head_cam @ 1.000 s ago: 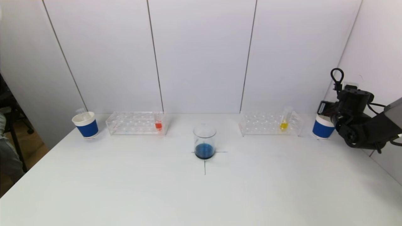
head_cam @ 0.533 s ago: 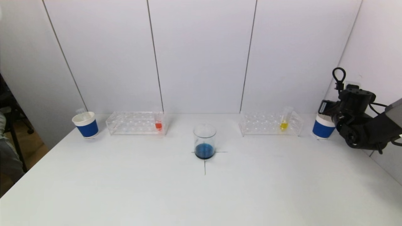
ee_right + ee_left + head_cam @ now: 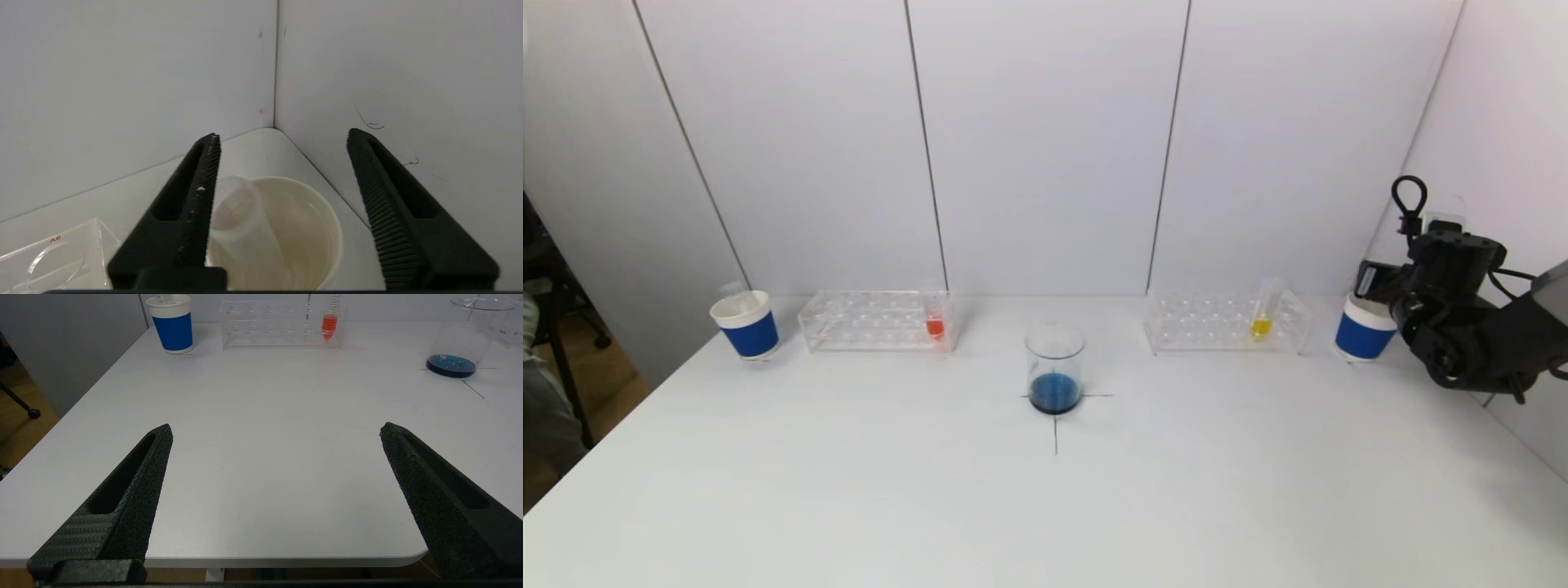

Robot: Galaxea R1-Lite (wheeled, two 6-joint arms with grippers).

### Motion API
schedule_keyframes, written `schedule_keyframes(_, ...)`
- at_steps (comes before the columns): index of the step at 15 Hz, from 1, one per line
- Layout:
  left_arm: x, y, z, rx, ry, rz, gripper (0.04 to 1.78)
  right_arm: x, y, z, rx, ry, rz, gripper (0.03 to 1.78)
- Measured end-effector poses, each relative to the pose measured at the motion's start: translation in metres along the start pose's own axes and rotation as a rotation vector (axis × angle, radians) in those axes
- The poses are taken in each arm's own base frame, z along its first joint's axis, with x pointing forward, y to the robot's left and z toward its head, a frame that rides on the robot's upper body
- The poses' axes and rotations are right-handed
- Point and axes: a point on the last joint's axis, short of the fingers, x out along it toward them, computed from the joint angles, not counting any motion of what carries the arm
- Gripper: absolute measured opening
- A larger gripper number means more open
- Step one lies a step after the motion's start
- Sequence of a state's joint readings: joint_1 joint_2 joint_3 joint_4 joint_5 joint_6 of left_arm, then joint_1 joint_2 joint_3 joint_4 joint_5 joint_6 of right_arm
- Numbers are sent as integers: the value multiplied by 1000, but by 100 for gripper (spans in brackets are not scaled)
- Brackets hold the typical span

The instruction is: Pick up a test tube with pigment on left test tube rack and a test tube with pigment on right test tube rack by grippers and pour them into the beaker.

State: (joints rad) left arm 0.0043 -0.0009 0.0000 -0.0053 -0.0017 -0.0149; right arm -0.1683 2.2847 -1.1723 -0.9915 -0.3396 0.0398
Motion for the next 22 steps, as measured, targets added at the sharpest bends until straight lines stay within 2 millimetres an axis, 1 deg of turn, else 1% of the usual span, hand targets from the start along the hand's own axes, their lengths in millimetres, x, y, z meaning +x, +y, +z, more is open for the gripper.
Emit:
schedule_keyframes(1, 0, 0, 0, 0, 0, 0, 177, 0, 0, 0, 0, -1, -1, 137)
schedule_keyframes(3, 0, 0, 0, 0, 0, 0, 177, 0, -1, 1, 1, -3, -2, 160)
schedule_keyframes(5, 0, 0, 0, 0, 0, 0, 177, -1, -1, 3, 2, -6, -2, 174)
schedule_keyframes(7, 0, 0, 0, 0, 0, 0, 177, -3, -2, 7, 4, -12, -2, 178)
schedule_keyframes(9, 0, 0, 0, 0, 0, 0, 177, -7, -3, 15, 6, -24, -1, 177)
schedule_keyframes(12, 0, 0, 0, 0, 0, 0, 177, -23, -3, 39, 9, -64, 15, 177)
schedule_keyframes(14, 0, 0, 0, 0, 0, 0, 177, -41, -3, 58, 10, -95, 31, 177)
schedule_keyframes(17, 0, 0, 0, 0, 0, 0, 177, -75, -3, 80, 7, -125, 62, 177)
schedule_keyframes(20, 0, 0, 0, 0, 0, 0, 177, -121, -1, 96, 5, -151, 112, 177)
schedule_keyframes(22, 0, 0, 0, 0, 0, 0, 177, -155, -4, 105, 10, -173, 148, 177)
